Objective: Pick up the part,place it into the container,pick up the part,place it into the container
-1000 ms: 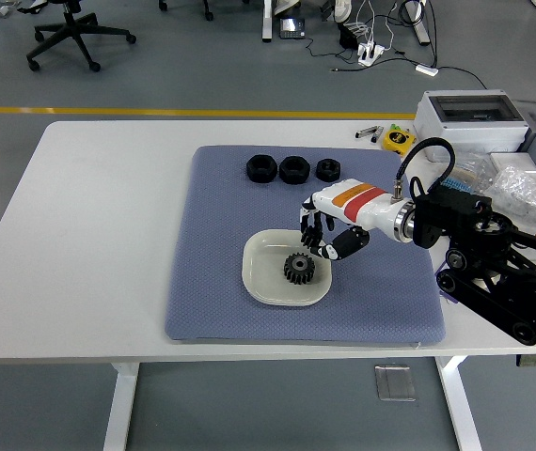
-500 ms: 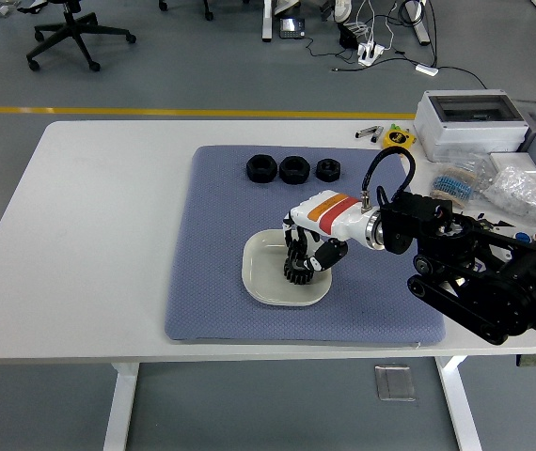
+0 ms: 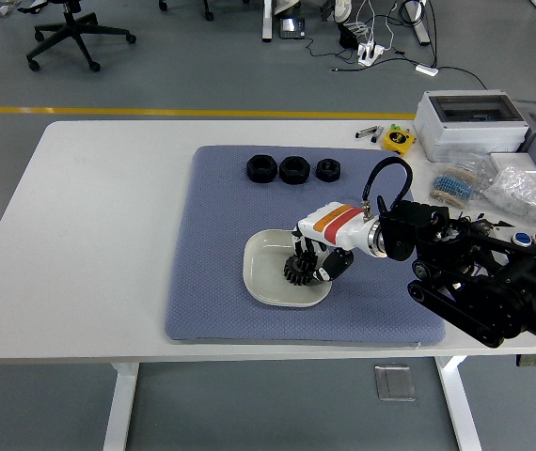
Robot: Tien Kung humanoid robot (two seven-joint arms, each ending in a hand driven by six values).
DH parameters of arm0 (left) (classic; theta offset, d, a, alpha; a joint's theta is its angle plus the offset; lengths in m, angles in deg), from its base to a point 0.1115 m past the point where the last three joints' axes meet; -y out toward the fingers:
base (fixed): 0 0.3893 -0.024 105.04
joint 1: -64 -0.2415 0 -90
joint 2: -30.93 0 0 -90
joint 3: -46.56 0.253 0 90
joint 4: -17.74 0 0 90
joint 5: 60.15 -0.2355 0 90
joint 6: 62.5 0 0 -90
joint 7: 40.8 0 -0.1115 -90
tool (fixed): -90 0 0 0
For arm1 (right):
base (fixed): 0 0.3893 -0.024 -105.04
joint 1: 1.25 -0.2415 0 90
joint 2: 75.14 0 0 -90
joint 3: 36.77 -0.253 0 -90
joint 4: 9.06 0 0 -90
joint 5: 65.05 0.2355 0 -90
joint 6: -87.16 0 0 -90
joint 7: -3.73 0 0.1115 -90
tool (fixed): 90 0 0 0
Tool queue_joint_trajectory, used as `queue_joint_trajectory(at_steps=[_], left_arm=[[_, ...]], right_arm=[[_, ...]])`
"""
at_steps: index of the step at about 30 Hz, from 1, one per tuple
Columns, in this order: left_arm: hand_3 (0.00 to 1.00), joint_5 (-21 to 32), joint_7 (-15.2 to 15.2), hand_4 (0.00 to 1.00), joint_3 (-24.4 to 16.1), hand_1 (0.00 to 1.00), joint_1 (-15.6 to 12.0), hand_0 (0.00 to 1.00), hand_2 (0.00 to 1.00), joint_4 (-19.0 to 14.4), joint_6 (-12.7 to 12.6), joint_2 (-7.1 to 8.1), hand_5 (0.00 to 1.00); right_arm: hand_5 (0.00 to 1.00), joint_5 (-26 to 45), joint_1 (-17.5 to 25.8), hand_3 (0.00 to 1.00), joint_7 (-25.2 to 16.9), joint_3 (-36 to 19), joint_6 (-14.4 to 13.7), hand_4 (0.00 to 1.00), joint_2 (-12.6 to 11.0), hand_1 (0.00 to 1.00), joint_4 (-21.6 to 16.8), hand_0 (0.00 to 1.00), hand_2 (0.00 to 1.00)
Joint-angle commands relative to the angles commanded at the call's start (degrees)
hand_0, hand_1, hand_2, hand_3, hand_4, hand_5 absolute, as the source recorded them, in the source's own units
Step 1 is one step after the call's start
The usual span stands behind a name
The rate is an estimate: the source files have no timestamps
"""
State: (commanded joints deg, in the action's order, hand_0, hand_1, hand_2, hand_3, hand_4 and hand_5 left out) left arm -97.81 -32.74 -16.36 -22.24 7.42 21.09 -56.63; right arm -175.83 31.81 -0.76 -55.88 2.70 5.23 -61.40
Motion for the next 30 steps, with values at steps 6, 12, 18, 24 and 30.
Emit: queue_joint_trajectory(at_steps=[6,12,18,24,30], left_arm=[[0.600,0.28,-0.04,0.553,0.20,0.929,0.01,0.949,0.902,0.00,0.02,0.05,0.691],[0.600,0.51,-0.09,0.552,0.37,0.929,0.09,0.950,0.901,0.00,0.01,0.10,0.691],[0.601,0.43,-0.06,0.553,0.35,0.929,0.12,0.948,0.901,0.00,0.04,0.14,0.692],[0.601,0.50,-0.08,0.553,0.33,0.928,0.07,0.948,0.900,0.00,0.03,0.15,0.691],[0.601,0.53,-0.09,0.551,0.24,0.929,-0.04,0.948,0.900,0.00,0.03,0.16,0.689]], right_arm=[[0.255,-0.05,-0.31,0.571,-0.26,-0.02,-0.22,0.942,0.13,0.434,-0.32,0.245,0.538],[0.257,0.12,-0.66,0.587,-0.34,0.20,0.11,0.947,0.40,0.435,-0.29,0.247,0.543],[0.259,0.18,-1.02,0.588,-0.45,0.07,0.16,0.946,0.64,0.435,-0.35,0.249,0.545],[0.259,0.11,-1.40,0.594,-0.40,-0.52,0.65,0.950,0.59,0.436,-1.17,0.251,0.548],[0.265,0.50,-1.69,0.621,-0.26,-1.97,1.21,0.960,-0.09,0.441,-3.24,0.263,0.560]])
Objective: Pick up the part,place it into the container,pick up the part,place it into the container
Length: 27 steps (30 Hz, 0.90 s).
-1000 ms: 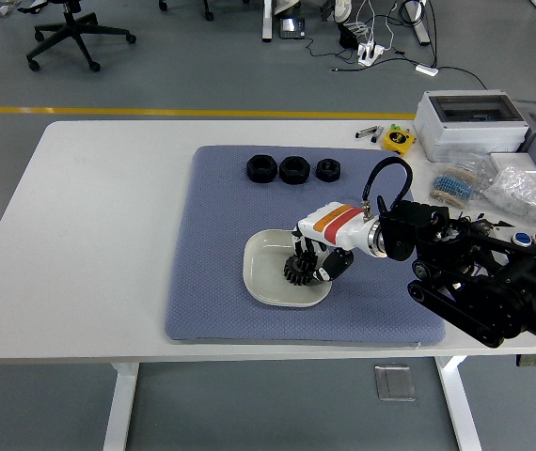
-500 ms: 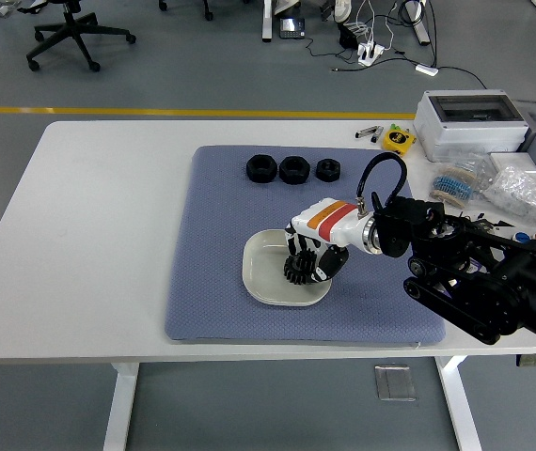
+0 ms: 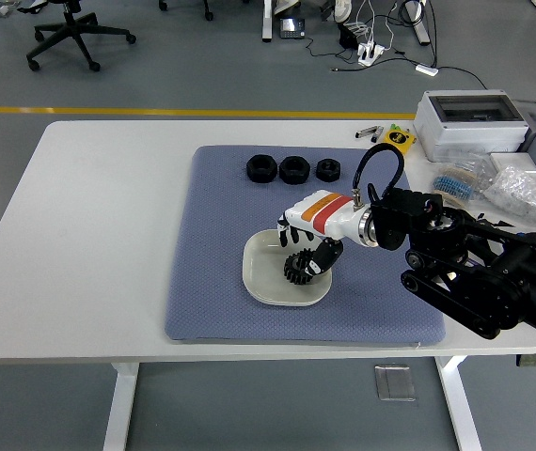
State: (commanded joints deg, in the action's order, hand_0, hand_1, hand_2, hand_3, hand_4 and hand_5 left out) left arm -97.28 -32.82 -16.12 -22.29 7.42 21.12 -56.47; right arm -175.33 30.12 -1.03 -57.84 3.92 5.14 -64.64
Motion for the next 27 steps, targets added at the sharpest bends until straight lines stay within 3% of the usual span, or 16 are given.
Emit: queue_joint_trajectory(at_steps=[5,6,11,12,17,18,20,23,24,27], left_arm=[[0.601,-0.03,-0.01,0.551,-0.15,0.929,-0.02,0.948,0.900,0.00,0.00,0.01,0.689],[0.601,-0.01,-0.02,0.551,-0.17,0.929,0.00,0.948,0.900,0.00,-0.01,0.00,0.690],[0.601,1.17,-0.36,0.551,0.27,0.929,-0.01,0.948,0.900,0.00,-0.06,-0.05,0.690],[0.601,1.36,-0.40,0.552,0.28,0.930,-0.03,0.948,0.901,0.00,-0.07,-0.08,0.689],[0.601,0.41,-0.20,0.552,-0.28,0.930,0.32,0.948,0.901,0.00,-0.02,-0.19,0.689],[0.600,0.23,-0.20,0.552,-0.41,0.931,0.38,0.951,0.902,0.00,-0.02,-0.21,0.689],[0.600,0.24,-0.31,0.552,-0.83,0.931,0.53,0.951,0.902,0.00,-0.11,-0.32,0.689],[0.600,-0.58,-0.29,0.552,-1.82,0.931,0.74,0.951,0.902,0.00,-0.08,-0.46,0.689],[0.601,-1.18,-0.21,0.552,-2.29,0.932,0.81,0.950,0.901,0.00,-0.05,-0.48,0.690],[0.601,-2.51,-0.06,0.552,-3.51,0.932,0.88,0.950,0.901,0.00,0.03,-0.59,0.690]], right_arm=[[0.265,2.68,0.61,0.621,0.89,-2.77,1.28,0.960,-1.28,0.441,-2.87,0.263,0.560],[0.360,3.75,1.02,0.804,0.98,-3.66,1.38,0.998,-1.73,0.673,-3.52,0.609,0.749],[0.360,11.57,4.75,0.804,0.67,-9.92,-0.70,0.998,-4.85,0.673,-7.45,0.609,0.749],[0.501,13.92,5.53,0.998,0.77,-11.22,-1.57,0.998,-5.44,0.816,-8.14,0.804,0.880],[0.501,25.66,9.92,0.998,-1.89,-17.48,-8.76,0.998,-9.17,0.816,-11.26,0.804,0.880],[0.568,27.84,10.66,0.998,-2.52,-18.32,-10.05,0.998,-9.82,0.875,-11.77,0.883,0.938],[0.568,32.69,12.56,0.998,-3.80,-20.09,-11.85,0.998,-11.43,0.875,-13.28,0.883,0.938],[0.568,39.76,15.78,0.998,-5.18,-22.74,-12.72,0.998,-13.55,0.875,-15.89,0.883,0.938],[0.648,42.37,17.08,0.998,-5.58,-23.98,-12.53,0.998,-13.95,0.849,-16.53,0.852,0.900],[0.648,49.45,21.21,0.998,-6.56,-28.69,-11.69,0.998,-13.72,0.849,-16.76,0.852,0.900]])
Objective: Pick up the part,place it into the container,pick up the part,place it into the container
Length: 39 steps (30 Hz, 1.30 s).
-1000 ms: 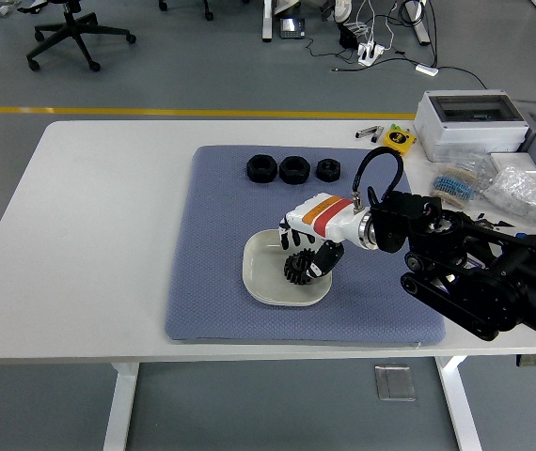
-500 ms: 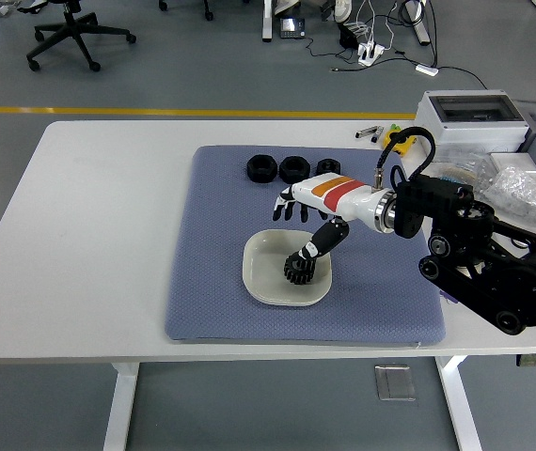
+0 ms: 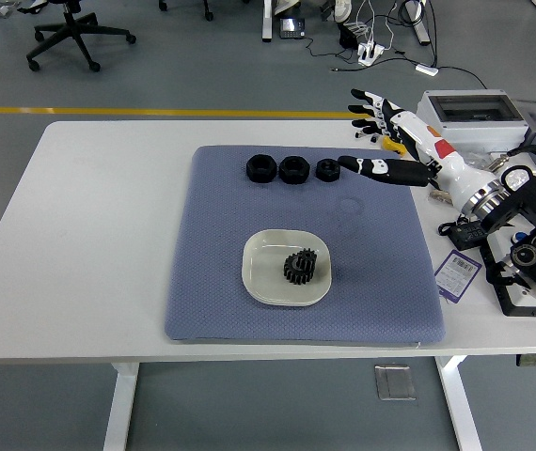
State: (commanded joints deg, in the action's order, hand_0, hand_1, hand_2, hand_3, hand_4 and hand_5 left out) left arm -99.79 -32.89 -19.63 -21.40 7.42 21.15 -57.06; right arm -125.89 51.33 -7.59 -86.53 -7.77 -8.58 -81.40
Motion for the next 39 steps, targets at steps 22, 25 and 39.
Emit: queue_joint_trajectory(at_steps=[22,25,39], left_arm=[[0.601,-8.06,0.80,0.548,-5.38,0.924,-0.48,0.932,0.895,0.00,0.81,-0.52,0.694],[0.601,-12.03,1.61,0.548,-8.22,0.924,-0.56,0.932,0.895,0.00,1.32,-0.55,0.694],[0.598,-17.66,3.19,0.541,-10.27,0.903,-0.36,0.920,0.888,0.00,2.05,-0.53,0.707]], right_arm=[[0.875,9.61,19.77,0.895,1.56,-19.92,1.34,0.998,7.50,0.823,-2.42,0.879,0.853],[0.875,9.62,20.94,0.895,2.46,-20.63,1.90,0.998,8.03,0.823,-3.07,0.879,0.853],[0.904,10.19,23.95,0.885,3.83,-21.71,1.89,0.998,8.21,0.822,-3.93,0.877,0.852]])
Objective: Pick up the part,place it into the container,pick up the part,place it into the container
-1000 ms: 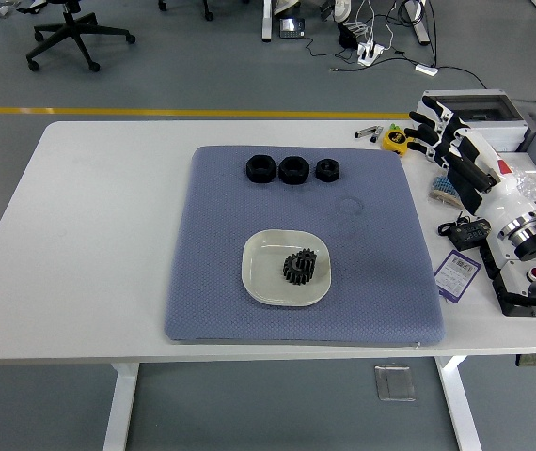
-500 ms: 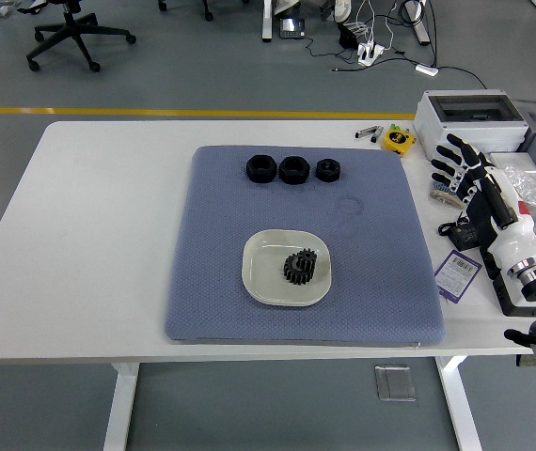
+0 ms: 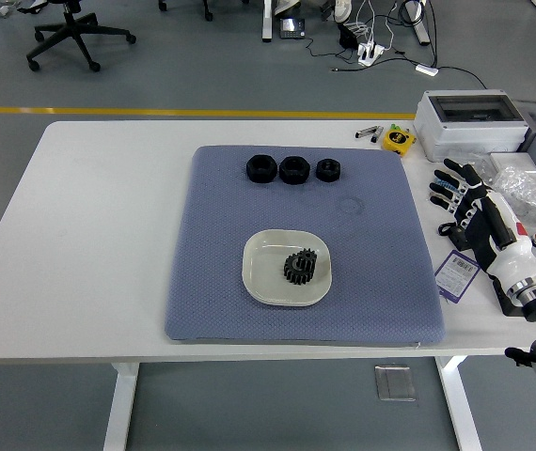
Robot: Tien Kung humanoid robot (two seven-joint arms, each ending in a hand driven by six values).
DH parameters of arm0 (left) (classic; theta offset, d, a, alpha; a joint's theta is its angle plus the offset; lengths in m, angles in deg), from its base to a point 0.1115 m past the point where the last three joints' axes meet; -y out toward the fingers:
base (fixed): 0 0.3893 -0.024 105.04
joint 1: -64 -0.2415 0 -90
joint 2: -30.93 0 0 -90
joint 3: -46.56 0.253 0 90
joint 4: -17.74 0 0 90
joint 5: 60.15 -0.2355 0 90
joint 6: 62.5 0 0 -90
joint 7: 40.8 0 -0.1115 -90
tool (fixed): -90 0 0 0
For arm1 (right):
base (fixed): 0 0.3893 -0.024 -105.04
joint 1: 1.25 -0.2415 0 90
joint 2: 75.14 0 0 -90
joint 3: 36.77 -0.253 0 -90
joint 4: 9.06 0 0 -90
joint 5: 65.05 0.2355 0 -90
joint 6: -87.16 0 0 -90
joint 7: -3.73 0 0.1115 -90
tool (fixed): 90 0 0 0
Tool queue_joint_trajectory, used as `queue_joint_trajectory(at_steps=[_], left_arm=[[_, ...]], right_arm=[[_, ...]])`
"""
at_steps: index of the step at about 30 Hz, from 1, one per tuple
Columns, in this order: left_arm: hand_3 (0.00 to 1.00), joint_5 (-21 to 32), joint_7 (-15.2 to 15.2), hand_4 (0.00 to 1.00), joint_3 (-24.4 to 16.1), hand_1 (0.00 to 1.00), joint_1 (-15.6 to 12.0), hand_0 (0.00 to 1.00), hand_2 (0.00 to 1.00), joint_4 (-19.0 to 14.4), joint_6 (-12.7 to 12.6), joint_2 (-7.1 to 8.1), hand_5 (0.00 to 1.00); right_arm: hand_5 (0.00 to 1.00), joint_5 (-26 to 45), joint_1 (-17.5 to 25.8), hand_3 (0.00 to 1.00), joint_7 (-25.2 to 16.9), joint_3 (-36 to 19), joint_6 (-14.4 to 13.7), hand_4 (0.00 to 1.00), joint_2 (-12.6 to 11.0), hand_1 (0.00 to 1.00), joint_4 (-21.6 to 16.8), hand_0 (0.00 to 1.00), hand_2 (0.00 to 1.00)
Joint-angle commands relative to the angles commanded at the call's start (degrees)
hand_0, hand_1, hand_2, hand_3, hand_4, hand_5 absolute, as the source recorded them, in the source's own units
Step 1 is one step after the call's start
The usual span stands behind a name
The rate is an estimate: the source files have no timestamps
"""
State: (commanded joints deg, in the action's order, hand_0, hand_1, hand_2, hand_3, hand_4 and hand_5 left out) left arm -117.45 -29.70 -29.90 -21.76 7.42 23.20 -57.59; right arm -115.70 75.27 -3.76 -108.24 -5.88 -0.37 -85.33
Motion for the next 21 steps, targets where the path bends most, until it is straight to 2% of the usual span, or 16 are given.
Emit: queue_joint_trajectory(at_steps=[21], left_arm=[[0.598,2.82,-0.62,0.536,2.55,0.899,-0.14,0.913,0.885,0.00,0.14,0.58,0.714]], right_arm=[[0.902,-0.21,0.84,0.884,1.11,0.31,0.21,0.998,-0.34,0.821,-0.70,0.870,0.853]])
